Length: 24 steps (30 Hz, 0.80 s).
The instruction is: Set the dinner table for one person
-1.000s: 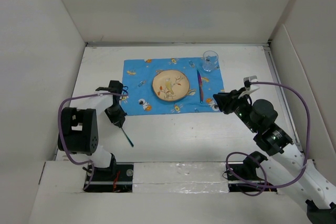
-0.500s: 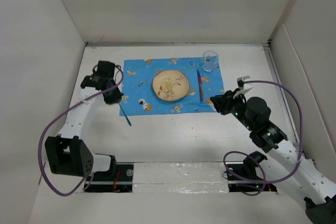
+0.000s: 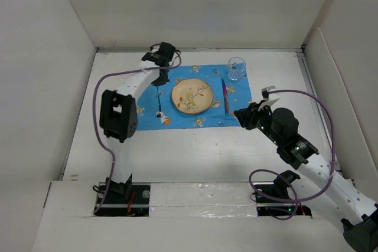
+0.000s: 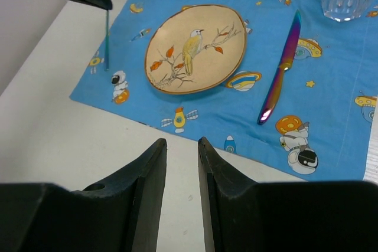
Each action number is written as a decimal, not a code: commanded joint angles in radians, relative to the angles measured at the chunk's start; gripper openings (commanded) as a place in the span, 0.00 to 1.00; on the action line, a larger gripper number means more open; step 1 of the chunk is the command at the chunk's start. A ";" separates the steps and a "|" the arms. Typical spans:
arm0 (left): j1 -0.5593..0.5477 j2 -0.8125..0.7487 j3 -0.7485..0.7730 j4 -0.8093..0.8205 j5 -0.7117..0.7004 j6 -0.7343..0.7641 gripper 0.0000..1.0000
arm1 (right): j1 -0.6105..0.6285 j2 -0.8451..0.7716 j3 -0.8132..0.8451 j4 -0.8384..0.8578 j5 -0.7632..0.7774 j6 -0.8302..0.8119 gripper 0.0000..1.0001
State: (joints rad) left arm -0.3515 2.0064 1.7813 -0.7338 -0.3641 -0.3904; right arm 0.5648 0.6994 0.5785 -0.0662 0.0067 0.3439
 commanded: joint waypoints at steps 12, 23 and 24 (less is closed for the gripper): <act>-0.098 0.121 0.127 -0.110 -0.137 0.047 0.00 | 0.035 0.049 0.000 0.101 0.058 -0.002 0.33; -0.067 0.189 0.124 -0.117 -0.127 0.050 0.00 | 0.044 0.069 0.007 0.100 0.056 -0.005 0.33; -0.067 0.193 0.125 -0.119 -0.131 0.051 0.00 | 0.044 0.069 0.003 0.109 0.056 -0.002 0.33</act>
State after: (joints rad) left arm -0.4232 2.1780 1.8767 -0.8135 -0.4759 -0.3450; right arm 0.5983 0.7700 0.5785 -0.0212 0.0486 0.3439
